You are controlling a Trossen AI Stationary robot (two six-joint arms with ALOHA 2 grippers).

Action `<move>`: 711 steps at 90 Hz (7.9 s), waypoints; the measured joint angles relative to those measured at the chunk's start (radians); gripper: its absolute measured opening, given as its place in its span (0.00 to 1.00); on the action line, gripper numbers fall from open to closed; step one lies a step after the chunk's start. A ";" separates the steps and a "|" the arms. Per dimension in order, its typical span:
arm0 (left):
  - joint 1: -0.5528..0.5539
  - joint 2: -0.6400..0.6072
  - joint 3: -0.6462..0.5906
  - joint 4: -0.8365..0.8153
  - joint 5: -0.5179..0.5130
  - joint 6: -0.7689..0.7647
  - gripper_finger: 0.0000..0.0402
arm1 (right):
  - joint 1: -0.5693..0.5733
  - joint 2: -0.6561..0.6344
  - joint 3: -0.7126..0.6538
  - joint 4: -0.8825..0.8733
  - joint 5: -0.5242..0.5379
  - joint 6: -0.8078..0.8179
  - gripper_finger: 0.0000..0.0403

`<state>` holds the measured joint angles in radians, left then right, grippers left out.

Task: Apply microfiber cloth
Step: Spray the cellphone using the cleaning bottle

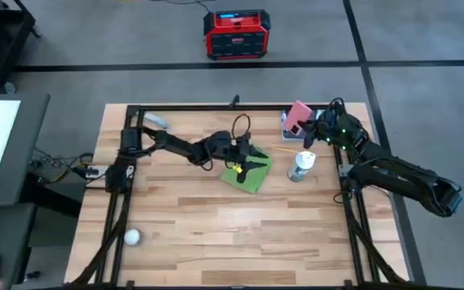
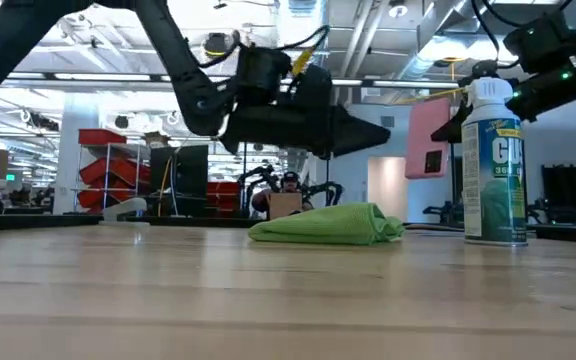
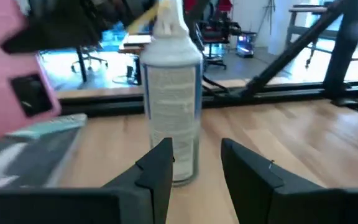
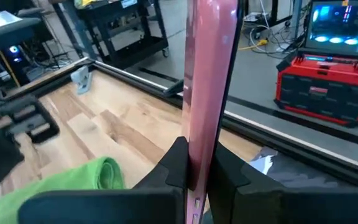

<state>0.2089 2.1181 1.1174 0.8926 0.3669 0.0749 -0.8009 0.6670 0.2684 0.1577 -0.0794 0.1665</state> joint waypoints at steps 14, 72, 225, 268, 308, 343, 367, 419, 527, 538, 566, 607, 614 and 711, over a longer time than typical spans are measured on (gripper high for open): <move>-0.001 0.068 0.080 -0.011 -0.008 -0.004 0.28 | 0.000 0.000 0.000 0.000 0.001 -0.008 0.04; 0.098 0.039 0.156 -0.074 0.130 0.001 0.28 | 0.003 0.000 0.001 -0.054 -0.025 0.020 0.04; 0.094 -0.083 0.155 -0.189 0.156 0.072 0.28 | 0.002 0.000 0.001 -0.047 -0.029 -0.009 0.04; 0.089 -0.083 0.155 -0.178 0.120 0.065 0.28 | 0.002 0.000 0.001 -0.047 -0.029 -0.008 0.04; 0.066 -0.069 0.167 -0.202 0.101 0.064 0.26 | 0.002 0.000 0.001 -0.044 -0.030 -0.008 0.04; 0.066 -0.070 0.170 -0.187 0.087 0.086 0.01 | 0.002 0.000 0.001 -0.045 -0.043 -0.008 0.04; 0.066 -0.070 0.170 -0.222 0.089 0.077 0.00 | 0.002 0.000 0.001 -0.045 -0.051 -0.008 0.04; 0.069 -0.088 0.170 -0.234 0.129 0.056 0.00 | -0.007 0.000 0.001 -0.047 -0.051 -0.010 0.04; 0.145 -0.084 0.170 -0.545 0.180 0.147 0.45 | -0.007 0.000 0.001 -0.060 -0.051 -0.022 0.04; 0.096 -0.026 0.169 -0.466 0.178 0.149 0.44 | -0.020 0.000 0.001 -0.054 -0.051 -0.033 0.04; 0.070 0.184 0.299 -0.187 0.091 0.118 0.44 | -0.054 0.000 0.002 -0.050 -0.054 -0.034 0.04; 0.131 0.385 0.650 -0.414 0.081 0.200 0.20 | -0.059 -0.001 0.002 -0.039 -0.063 -0.045 0.04; 0.142 0.385 0.660 -0.408 0.115 0.202 0.07 | -0.059 -0.001 0.002 -0.037 -0.069 -0.048 0.04; 0.072 0.694 1.134 -0.532 0.156 0.279 0.00 | -0.155 -0.001 0.002 -0.051 -0.078 -0.060 0.04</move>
<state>0.2813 2.8124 2.2513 0.3608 0.5233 0.3536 -0.9562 0.6659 0.2699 0.1066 -0.1569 0.1064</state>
